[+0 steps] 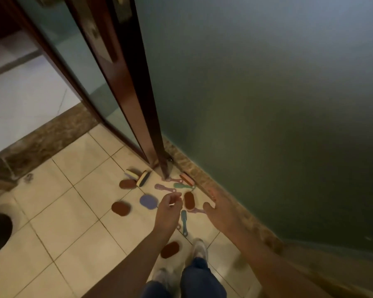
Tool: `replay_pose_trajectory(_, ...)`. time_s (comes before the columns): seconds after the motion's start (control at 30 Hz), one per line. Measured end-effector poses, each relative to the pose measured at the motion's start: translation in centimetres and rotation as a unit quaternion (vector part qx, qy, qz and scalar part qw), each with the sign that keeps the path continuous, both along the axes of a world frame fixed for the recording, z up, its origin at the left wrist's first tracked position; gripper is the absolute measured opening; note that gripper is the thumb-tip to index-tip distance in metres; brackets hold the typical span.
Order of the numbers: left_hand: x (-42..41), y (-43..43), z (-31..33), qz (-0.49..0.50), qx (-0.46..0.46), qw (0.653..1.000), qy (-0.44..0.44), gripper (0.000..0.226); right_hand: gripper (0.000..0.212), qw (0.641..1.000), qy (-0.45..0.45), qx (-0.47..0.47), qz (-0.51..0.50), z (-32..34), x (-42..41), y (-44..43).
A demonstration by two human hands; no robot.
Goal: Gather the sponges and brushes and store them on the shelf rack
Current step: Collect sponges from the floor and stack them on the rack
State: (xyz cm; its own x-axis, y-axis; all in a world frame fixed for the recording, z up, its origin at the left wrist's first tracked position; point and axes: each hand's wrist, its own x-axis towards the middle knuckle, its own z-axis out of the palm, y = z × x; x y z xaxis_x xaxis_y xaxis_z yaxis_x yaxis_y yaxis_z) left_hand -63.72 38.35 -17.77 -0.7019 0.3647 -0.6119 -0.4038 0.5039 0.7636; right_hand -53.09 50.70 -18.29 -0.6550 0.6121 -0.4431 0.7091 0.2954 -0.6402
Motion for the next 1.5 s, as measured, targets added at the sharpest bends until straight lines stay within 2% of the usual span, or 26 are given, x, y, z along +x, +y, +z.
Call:
replay_pose_trajectory(0.23,-1.8,2.1,-17.8,-0.025,-0.03,0.999,-0.012,0.021,0.052,0.998,-0.021,-0.042,-0.047,-19.2,-2.0,1.6)
replay_pose_trajectory(0.47,-3.3,4.6,-37.3,-0.038,-0.014,0.999,-0.024,0.026,0.049,0.997,0.012,-0.062,-0.054,-39.5,-3.8,2.8)
replay_pose_trajectory(0.67,-3.4,5.7,-48.8,-0.042,-0.012,0.998,-0.039,0.027,0.047,0.994,0.035,-0.073,-0.068,-51.4,-4.4,3.7)
replay_pose_trajectory(0.87,-3.5,6.6,-54.9,-0.033,-0.024,0.998,-0.046,0.039,0.051,0.99,0.062,-0.094,-0.08,-56.8,-5.1,4.1)
replay_pose_trajectory(1.13,-3.1,6.9,-57.8,-0.035,-0.03,0.996,-0.083,0.05,0.056,0.986,0.042,-0.122,-0.102,-59.6,-5.8,4.5)
replay_pose_trajectory(1.37,-3.7,6.5,-58.3,0.041,-0.012,0.994,-0.103,0.054,0.039,0.975,0.107,-0.122,-0.152,-59.2,-7.4,4.6)
replay_pose_trajectory(1.5,-4.6,6.3,-58.0,0.07,-0.002,0.995,-0.065,0.045,0.03,0.979,0.128,-0.115,-0.106,-58.4,-9.1,5.0)
